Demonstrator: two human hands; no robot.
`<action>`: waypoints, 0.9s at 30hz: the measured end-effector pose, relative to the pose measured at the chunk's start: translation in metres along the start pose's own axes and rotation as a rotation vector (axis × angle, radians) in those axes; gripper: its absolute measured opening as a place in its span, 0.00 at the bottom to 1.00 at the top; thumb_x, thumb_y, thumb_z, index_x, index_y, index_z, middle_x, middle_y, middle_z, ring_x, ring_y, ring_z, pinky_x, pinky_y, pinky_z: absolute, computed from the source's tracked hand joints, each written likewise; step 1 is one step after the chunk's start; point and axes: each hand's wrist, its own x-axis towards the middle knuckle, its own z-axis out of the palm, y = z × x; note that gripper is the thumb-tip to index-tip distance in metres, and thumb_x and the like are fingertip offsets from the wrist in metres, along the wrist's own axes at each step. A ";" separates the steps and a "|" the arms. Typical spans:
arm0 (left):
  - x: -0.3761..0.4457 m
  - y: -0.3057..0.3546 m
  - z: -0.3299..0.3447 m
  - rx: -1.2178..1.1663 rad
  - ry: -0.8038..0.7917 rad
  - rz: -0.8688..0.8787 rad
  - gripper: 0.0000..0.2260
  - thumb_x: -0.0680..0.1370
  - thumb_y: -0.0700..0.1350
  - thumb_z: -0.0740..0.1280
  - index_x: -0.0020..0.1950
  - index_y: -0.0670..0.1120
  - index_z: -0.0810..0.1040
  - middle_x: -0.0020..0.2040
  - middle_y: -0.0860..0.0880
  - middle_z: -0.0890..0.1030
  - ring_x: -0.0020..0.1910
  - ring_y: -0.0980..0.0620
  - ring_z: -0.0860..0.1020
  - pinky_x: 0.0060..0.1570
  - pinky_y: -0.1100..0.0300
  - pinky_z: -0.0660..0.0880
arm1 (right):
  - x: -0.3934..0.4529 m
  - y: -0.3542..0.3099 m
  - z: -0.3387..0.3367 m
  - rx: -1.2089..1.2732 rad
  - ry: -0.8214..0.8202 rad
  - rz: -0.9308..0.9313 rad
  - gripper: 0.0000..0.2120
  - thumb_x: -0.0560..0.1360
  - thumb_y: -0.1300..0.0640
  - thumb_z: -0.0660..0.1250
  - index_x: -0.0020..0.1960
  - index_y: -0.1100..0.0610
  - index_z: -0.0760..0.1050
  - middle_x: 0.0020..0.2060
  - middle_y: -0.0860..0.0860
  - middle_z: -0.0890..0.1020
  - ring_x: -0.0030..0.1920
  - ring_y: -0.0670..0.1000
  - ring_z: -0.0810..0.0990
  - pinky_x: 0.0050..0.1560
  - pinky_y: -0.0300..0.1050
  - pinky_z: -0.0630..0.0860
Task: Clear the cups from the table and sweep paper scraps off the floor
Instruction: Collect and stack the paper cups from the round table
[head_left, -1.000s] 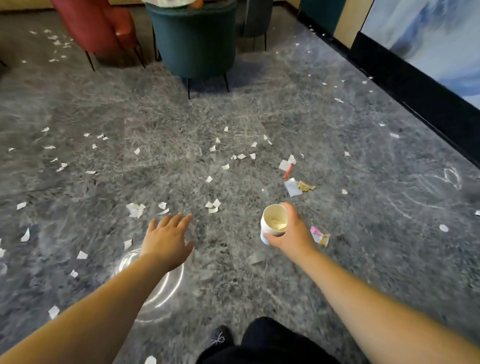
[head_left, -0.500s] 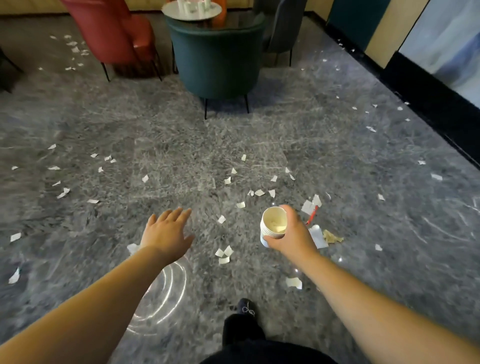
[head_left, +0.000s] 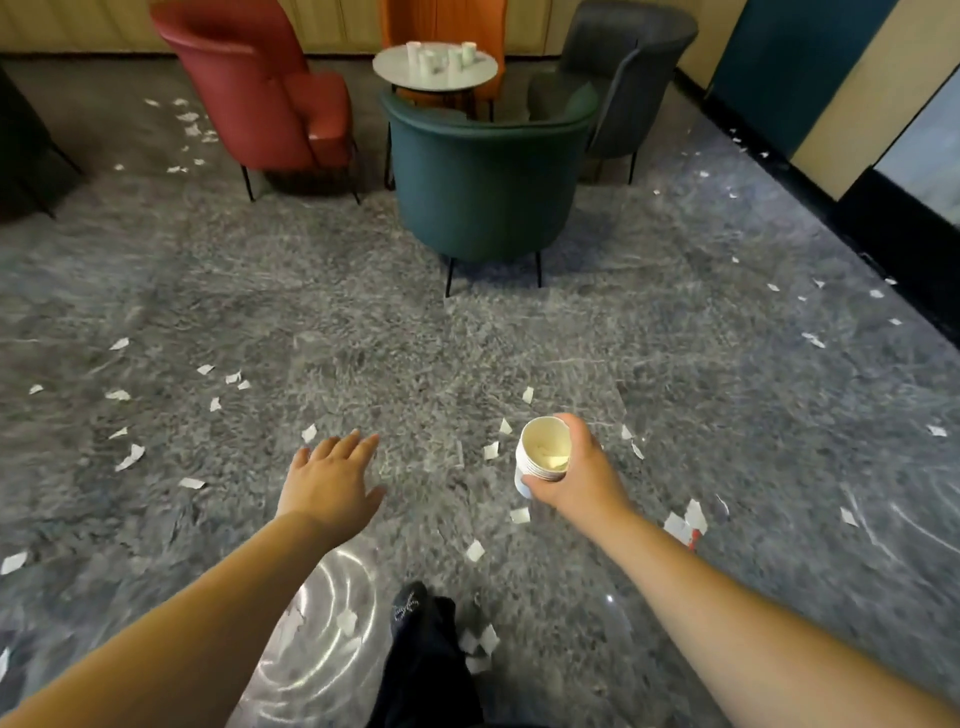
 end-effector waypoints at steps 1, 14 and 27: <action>0.023 -0.010 -0.006 -0.001 0.008 0.006 0.33 0.79 0.64 0.58 0.80 0.55 0.52 0.79 0.52 0.57 0.78 0.48 0.55 0.75 0.47 0.53 | 0.023 -0.009 0.006 0.014 0.012 0.000 0.38 0.63 0.50 0.77 0.68 0.45 0.62 0.57 0.47 0.72 0.54 0.49 0.73 0.50 0.42 0.70; 0.263 -0.106 -0.082 0.024 -0.004 0.063 0.33 0.79 0.64 0.56 0.80 0.54 0.50 0.80 0.51 0.56 0.78 0.48 0.54 0.76 0.46 0.52 | 0.257 -0.108 0.051 0.008 0.047 0.034 0.38 0.64 0.51 0.78 0.68 0.47 0.61 0.58 0.49 0.72 0.53 0.49 0.72 0.49 0.39 0.67; 0.535 -0.188 -0.155 0.025 0.012 -0.031 0.32 0.79 0.63 0.57 0.80 0.56 0.51 0.79 0.53 0.59 0.77 0.48 0.56 0.74 0.48 0.53 | 0.562 -0.179 0.095 -0.035 -0.075 -0.004 0.39 0.63 0.49 0.78 0.69 0.48 0.63 0.60 0.50 0.74 0.56 0.51 0.74 0.54 0.44 0.73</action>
